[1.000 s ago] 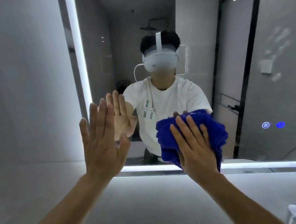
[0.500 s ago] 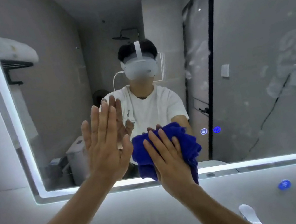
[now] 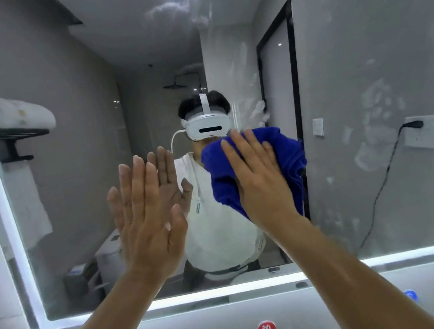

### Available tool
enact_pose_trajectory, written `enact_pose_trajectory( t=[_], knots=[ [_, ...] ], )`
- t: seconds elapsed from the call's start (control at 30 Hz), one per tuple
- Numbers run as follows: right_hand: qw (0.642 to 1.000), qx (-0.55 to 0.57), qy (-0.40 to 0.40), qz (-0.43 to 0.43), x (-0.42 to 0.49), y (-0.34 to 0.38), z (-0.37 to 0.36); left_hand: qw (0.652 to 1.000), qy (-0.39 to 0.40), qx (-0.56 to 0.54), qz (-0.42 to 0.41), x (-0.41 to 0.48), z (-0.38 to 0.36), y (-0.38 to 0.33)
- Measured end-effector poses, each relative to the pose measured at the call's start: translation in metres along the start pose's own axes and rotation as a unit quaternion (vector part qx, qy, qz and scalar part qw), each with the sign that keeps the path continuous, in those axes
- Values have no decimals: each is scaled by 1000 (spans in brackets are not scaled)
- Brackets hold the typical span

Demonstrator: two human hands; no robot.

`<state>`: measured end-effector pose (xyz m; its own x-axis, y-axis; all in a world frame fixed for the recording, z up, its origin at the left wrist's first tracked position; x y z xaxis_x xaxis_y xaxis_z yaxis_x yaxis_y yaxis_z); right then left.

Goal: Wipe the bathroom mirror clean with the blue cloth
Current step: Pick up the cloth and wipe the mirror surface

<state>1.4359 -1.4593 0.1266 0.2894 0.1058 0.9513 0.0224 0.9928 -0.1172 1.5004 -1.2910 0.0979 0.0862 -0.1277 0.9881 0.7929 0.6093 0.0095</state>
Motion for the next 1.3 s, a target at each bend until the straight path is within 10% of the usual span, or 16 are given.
enact_pose_trajectory(
  t=[0.47,1.0,1.3],
  knots=[
    [967,-30,-187,-169,11,-109,57,1000,-2,-8,-9,11,1,-19],
    [990,-89,-26,107,37,-11,1,998,61,1,32,46,5,-7],
    [975,-39,-140,-166,119,-46,36,997,56,43,1,73,4,12]
  ],
)
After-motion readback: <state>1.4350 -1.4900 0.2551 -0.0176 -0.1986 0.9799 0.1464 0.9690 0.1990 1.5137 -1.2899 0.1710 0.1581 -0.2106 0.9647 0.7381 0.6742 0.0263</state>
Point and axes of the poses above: each hand's wrist, its own x-axis towards the middle knuckle, its own z-axis out of the back of the hand, y = z × x, the point moved 7 cm from there along x, towards the middle knuckle, and after that the axes turned 4 degrees about x, right-handed, at the moved point
